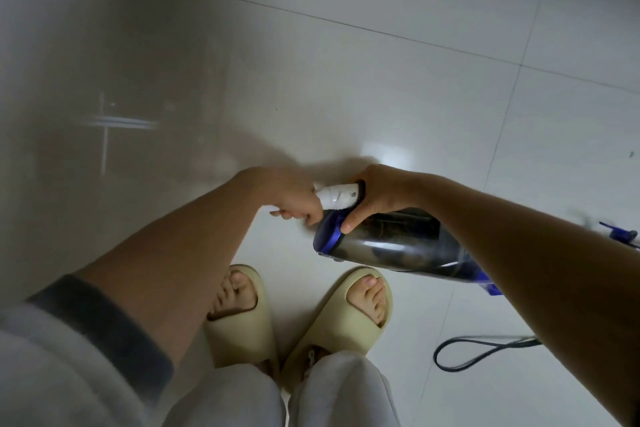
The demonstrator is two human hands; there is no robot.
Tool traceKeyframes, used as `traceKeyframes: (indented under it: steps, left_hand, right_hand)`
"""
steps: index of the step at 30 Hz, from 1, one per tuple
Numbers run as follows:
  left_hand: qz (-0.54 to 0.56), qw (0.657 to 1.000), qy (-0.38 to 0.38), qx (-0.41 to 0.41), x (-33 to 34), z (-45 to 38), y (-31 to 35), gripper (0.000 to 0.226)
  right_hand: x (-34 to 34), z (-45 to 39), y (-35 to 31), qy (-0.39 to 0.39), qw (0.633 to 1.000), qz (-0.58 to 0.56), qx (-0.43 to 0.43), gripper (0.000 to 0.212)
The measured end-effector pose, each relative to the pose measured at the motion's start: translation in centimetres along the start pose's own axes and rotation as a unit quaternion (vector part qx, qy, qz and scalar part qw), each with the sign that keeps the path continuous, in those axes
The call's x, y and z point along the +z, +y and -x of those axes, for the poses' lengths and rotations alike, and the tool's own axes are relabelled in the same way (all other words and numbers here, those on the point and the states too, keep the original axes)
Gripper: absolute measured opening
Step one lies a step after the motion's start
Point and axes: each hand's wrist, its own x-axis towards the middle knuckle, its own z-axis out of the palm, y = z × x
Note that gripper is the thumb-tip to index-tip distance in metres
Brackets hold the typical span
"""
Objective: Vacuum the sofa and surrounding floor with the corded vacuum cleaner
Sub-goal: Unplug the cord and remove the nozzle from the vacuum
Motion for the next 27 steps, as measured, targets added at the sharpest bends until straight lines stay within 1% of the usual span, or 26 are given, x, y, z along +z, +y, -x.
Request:
traceKeyframes:
  steps: [2, 3, 4, 6, 8, 11, 12, 14, 16, 17, 18, 20, 22, 23, 25, 27]
  left_hand:
    - [0.054, 0.995, 0.080, -0.008, 0.9, 0.1, -1.2, 0.015]
    - [0.107, 0.985, 0.132, -0.013, 1.2, 0.2, -1.9, 0.014]
    - [0.170, 0.967, 0.188, -0.018, 1.4, 0.3, -2.4, 0.014]
    - [0.288, 0.915, 0.283, -0.030, 1.8, 1.0, -3.2, 0.017]
    - [0.375, 0.868, 0.325, -0.030, 2.0, 2.0, -3.4, 0.019]
    - [0.476, 0.808, 0.346, -0.025, 1.9, 3.4, -2.6, 0.018]
    - [0.504, 0.792, 0.343, -0.022, 1.7, 3.9, -2.3, 0.017]
    - [0.569, 0.753, 0.329, -0.010, 1.1, 5.9, -1.6, 0.014]
    - [0.633, 0.710, 0.308, 0.007, 0.3, 8.2, -0.6, 0.011]
    - [0.653, 0.694, 0.303, 0.014, -0.1, 9.9, -0.2, 0.010]
    - [0.659, 0.688, 0.302, 0.020, -0.4, 11.1, 0.3, 0.010]
    - [0.656, 0.687, 0.312, 0.036, -1.2, 14.7, 1.1, 0.009]
    - [0.649, 0.689, 0.318, 0.051, -1.9, 19.1, 2.1, 0.009]
    - [0.648, 0.687, 0.324, 0.058, -2.2, 21.6, 2.6, 0.009]
    - [0.657, 0.671, 0.335, 0.073, -2.8, 27.0, 3.8, 0.011]
    - [0.683, 0.637, 0.347, 0.084, -3.0, 32.8, 5.0, 0.013]
  right_hand:
    - [-0.7, -0.4, -0.1, -0.007, 1.000, 0.020, 0.019, 0.049]
    - [-1.0, -0.5, -0.1, -0.001, 0.999, 0.032, 0.031, 0.050]
    - [-1.3, -0.6, 0.0, 0.008, 0.998, 0.043, 0.041, 0.051]
    - [-1.7, -0.3, -0.2, 0.028, 0.997, 0.051, 0.049, 0.051]
    - [-1.9, 0.3, -0.5, 0.049, 0.997, 0.038, 0.046, 0.048]
    - [-1.2, 0.8, -1.1, 0.107, 0.992, 0.048, 0.039, 0.040]
    - [-0.8, 0.8, -1.1, 0.136, 0.988, 0.063, 0.044, 0.040]
    - [-0.2, 2.0, -2.1, 0.172, 0.977, 0.108, 0.058, 0.037]
    - [0.2, 3.5, -3.3, 0.192, 0.973, 0.114, 0.062, 0.029]
    - [0.2, 5.0, -4.5, 0.197, 0.973, 0.101, 0.062, 0.024]
    - [0.5, 5.8, -5.3, 0.209, 0.973, 0.083, 0.060, 0.021]
    - [0.6, 9.0, -8.0, 0.232, 0.971, 0.034, 0.046, 0.018]
    - [0.7, 13.1, -11.4, 0.256, 0.965, -0.046, 0.019, 0.018]
    - [0.7, 15.8, -13.5, 0.262, 0.959, -0.110, 0.008, 0.019]
    - [0.9, 21.7, -17.6, 0.267, 0.937, -0.224, -0.025, 0.020]
    - [1.2, 27.1, -21.1, 0.263, 0.919, -0.288, -0.065, 0.023]
